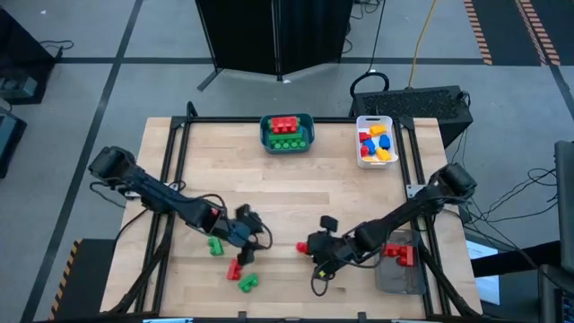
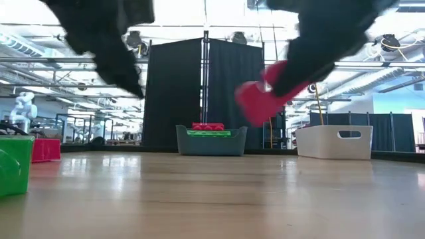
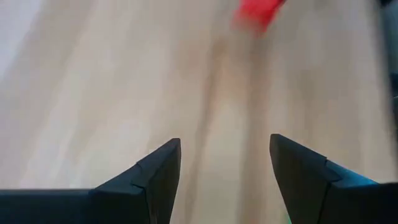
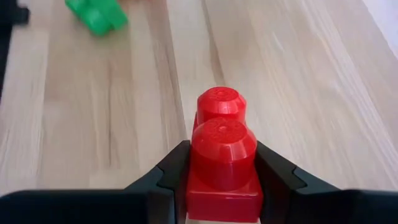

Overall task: Sort blocks by size
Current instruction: Put the two stud red game piece into the black transparent bin

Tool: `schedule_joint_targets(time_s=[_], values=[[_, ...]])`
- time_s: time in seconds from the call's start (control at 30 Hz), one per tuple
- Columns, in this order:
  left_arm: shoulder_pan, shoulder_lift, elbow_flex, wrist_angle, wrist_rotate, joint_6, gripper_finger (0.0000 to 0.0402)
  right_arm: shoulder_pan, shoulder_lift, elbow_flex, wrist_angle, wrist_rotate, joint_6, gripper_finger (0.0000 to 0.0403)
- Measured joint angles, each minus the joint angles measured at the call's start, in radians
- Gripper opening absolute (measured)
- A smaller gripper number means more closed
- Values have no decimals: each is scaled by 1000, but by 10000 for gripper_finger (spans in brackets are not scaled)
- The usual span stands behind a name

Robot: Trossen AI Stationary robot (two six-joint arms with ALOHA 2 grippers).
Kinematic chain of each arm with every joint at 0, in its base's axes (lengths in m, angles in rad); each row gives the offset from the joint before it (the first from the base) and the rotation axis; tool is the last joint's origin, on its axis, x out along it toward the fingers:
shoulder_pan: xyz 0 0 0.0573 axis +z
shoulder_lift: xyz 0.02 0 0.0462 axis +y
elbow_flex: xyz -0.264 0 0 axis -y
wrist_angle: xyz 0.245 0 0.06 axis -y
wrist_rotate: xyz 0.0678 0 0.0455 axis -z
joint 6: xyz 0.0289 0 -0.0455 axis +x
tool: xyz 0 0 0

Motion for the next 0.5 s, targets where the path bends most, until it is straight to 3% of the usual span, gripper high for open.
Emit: schedule_joint_targets(time_s=[0.27,0.5], values=[[-35,-122,-1,-409,-73,-289,225,137,-128,0,-247,98,208,115],[-40,-133,-1,-518,-76,-338,225,281,-223,0,-473,136,463,115]])
